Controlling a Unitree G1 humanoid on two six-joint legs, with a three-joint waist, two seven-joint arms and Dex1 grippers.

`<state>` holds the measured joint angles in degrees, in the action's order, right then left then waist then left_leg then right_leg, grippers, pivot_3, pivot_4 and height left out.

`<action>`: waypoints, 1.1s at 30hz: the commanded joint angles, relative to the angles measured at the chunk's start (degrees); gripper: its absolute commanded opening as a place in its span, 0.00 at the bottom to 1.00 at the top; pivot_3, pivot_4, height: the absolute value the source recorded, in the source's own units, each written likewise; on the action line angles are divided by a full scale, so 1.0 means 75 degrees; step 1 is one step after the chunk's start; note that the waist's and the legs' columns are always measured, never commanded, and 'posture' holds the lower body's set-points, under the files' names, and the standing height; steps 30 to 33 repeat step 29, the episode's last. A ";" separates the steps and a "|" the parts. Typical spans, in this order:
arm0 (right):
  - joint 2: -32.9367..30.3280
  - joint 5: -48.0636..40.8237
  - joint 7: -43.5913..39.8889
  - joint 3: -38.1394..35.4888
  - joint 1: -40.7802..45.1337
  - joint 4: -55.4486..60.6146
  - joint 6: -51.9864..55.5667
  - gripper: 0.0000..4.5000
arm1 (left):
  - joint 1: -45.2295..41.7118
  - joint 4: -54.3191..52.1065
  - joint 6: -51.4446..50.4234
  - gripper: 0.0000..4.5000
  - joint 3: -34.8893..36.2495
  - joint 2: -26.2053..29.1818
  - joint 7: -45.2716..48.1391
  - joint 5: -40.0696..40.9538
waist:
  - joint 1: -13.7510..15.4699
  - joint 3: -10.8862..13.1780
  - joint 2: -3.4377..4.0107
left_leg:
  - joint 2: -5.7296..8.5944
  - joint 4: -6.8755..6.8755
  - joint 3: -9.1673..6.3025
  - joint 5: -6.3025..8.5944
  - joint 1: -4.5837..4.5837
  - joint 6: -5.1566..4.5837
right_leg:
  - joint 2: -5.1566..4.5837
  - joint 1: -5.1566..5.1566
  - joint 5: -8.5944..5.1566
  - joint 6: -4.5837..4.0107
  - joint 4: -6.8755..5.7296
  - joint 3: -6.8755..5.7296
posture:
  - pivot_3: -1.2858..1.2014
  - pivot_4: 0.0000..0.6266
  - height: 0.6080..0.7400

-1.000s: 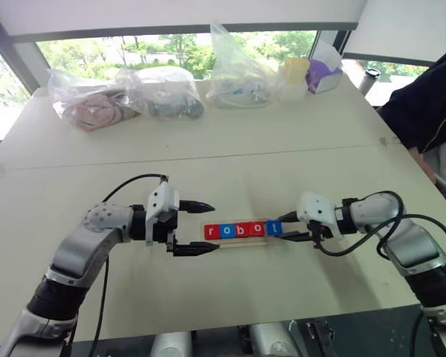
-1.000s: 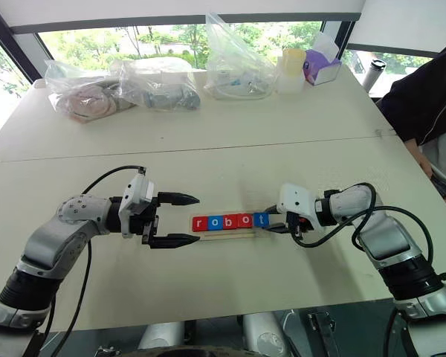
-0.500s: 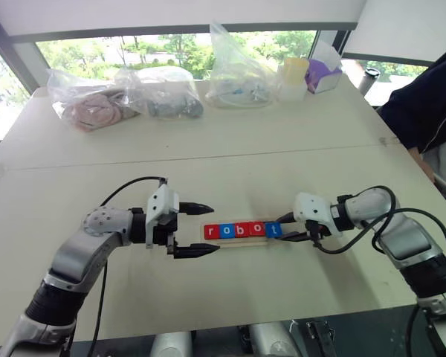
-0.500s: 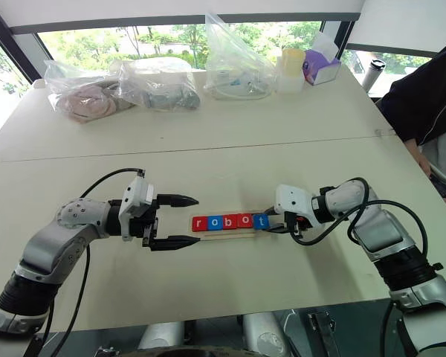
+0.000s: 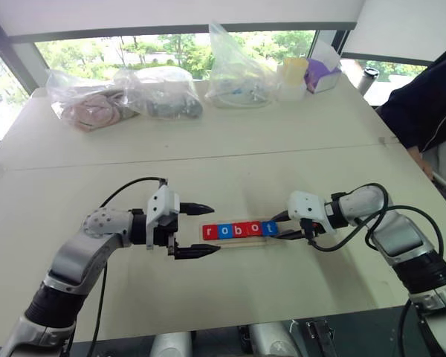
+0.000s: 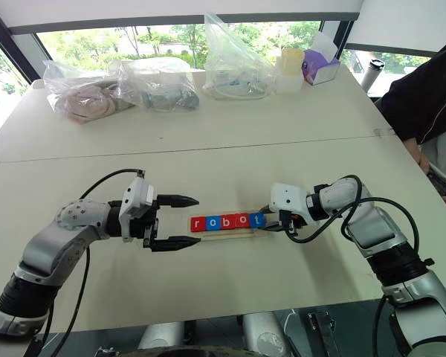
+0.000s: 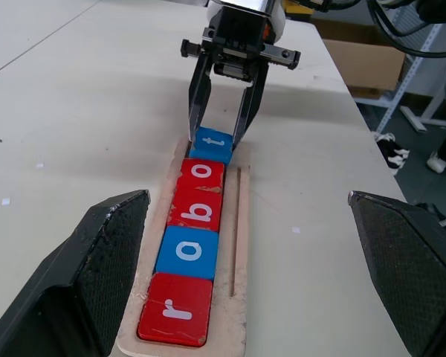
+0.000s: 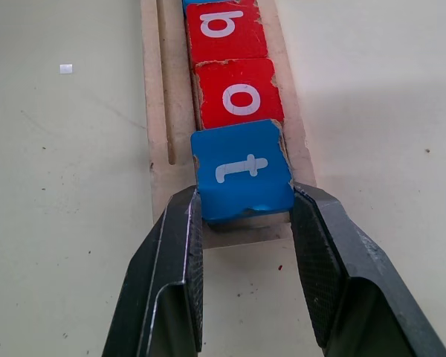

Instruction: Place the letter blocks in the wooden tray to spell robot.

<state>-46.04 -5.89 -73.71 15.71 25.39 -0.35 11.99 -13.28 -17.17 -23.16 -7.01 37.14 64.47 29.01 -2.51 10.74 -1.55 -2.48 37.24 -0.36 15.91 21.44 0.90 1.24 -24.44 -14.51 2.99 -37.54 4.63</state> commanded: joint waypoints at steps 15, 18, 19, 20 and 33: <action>-0.0021 -0.0374 0.0215 -0.0544 0.0192 0.0574 0.0676 0.99 | -0.0036 -0.0254 0.0044 1.00 0.0255 0.0099 -0.0007 0.0193 | -0.0002 0.0000 0.0000 | 0.0000 0.0000 0.0000 0.0000 0.0000 0.0000 | 0.0000 0.0000 0.0000 0.0000 0.0000 0.0000 | 0.52 0.24 1.00; -0.0104 -0.0595 0.0362 -0.0816 0.0057 0.0901 0.1034 0.99 | 0.0009 -0.0311 -0.0048 1.00 0.0293 0.0134 -0.0055 0.0248 | 0.0001 0.0000 0.0000 | 0.0000 0.0000 -0.0001 0.0000 0.0001 0.0000 | 0.0000 0.0000 0.0000 0.0001 -0.0001 0.0000 | 0.52 0.24 1.00; -0.0158 -0.0692 0.0406 -0.0933 -0.0043 0.1083 0.1192 0.99 | 0.0040 -0.0355 -0.0125 1.00 0.0336 0.0159 -0.0097 0.0304 | 0.0001 0.0000 0.0000 | 0.0000 0.0000 -0.0001 0.0000 0.0001 0.0000 | 0.0000 0.0000 0.0001 0.0001 -0.0001 0.0000 | 0.52 0.24 1.00; -0.0258 -0.0839 0.0461 -0.1140 -0.0221 0.1339 0.1405 0.99 | 0.0061 -0.0397 -0.0179 1.00 0.0393 0.0213 -0.0117 0.0334 | 0.0002 0.0000 0.0000 | 0.0000 0.0000 -0.0001 0.0000 0.0001 0.0000 | 0.0000 0.0000 0.0000 0.0001 -0.0001 0.0000 | 0.52 0.24 1.00; -0.1129 -0.2250 0.1036 -0.3408 -0.2392 0.3689 0.3379 0.99 | 0.0376 -0.0471 -0.0474 1.00 0.1038 0.1131 0.0228 0.0546 | 0.0010 0.0000 0.0000 | 0.0000 0.0002 -0.0003 0.0000 0.0000 0.0000 | -0.0001 0.0000 -0.0021 0.0026 -0.0001 -0.0001 | 0.52 0.24 1.00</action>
